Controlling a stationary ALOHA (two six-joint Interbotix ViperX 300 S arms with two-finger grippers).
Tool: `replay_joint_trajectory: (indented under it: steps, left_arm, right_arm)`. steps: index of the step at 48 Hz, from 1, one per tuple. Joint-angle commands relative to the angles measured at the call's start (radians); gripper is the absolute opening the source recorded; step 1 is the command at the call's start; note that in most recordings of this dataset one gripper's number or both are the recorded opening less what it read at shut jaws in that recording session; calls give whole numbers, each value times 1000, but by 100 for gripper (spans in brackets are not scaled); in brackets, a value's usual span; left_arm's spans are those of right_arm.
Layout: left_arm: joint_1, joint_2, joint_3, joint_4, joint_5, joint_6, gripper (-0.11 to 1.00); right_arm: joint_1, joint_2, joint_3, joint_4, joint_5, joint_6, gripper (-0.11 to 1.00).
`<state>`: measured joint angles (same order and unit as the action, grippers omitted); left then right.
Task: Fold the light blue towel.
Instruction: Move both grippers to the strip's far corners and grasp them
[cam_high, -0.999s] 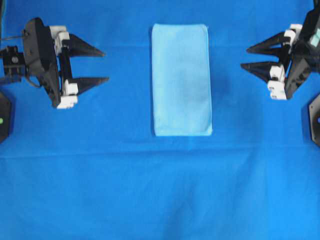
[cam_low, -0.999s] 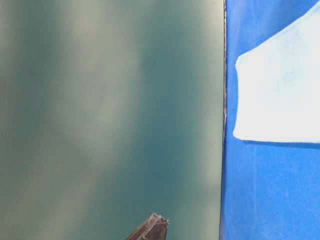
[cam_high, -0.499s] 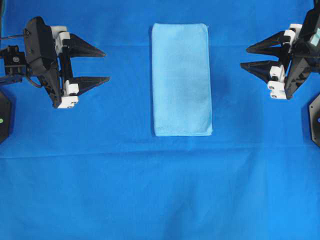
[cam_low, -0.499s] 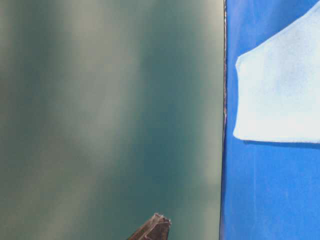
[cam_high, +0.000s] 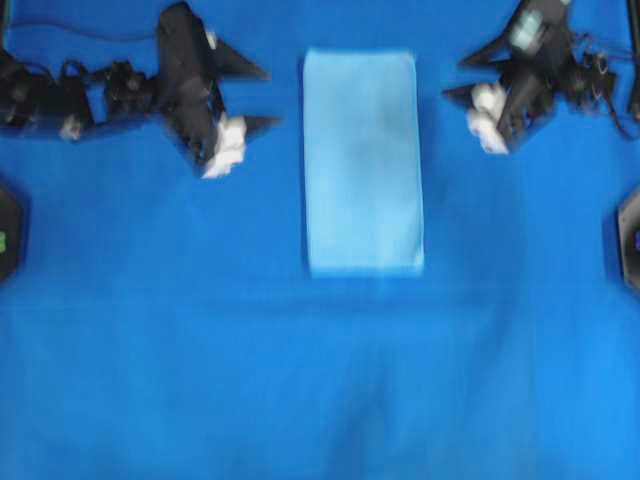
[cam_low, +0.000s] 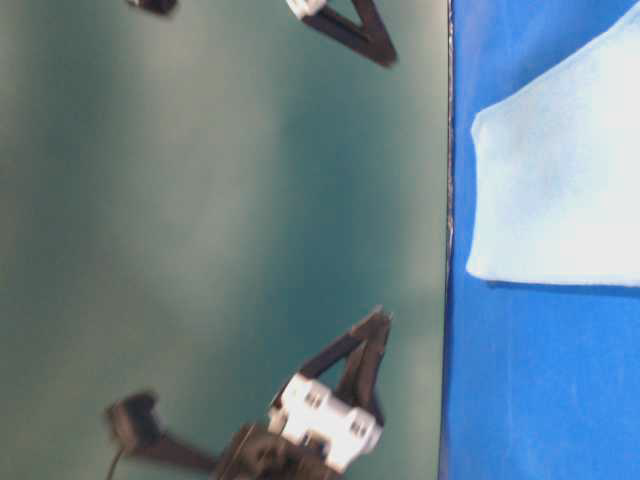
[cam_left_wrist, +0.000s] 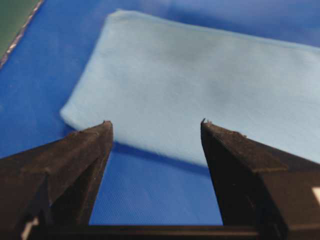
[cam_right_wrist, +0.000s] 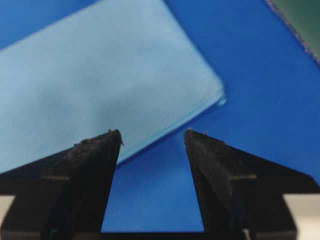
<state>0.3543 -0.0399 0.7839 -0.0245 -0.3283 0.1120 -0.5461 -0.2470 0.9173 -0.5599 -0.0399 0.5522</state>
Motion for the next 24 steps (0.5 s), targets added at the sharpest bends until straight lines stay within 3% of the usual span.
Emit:
replay_joint_trajectory:
  steps: [1, 11, 24]
  left_arm:
    - [34, 55, -66, 0, -9, 5, 68]
    - [97, 175, -150, 0, -14, 14, 69]
    - [156, 324, -235, 0, -15, 14, 69]
  right_arm:
    - [-17, 75, -75, -20, 9, -3, 59]
    - [-48, 230, -184, -66, 32, -3, 58]
    - [-91, 347, -247, -91, 28, -3, 58]
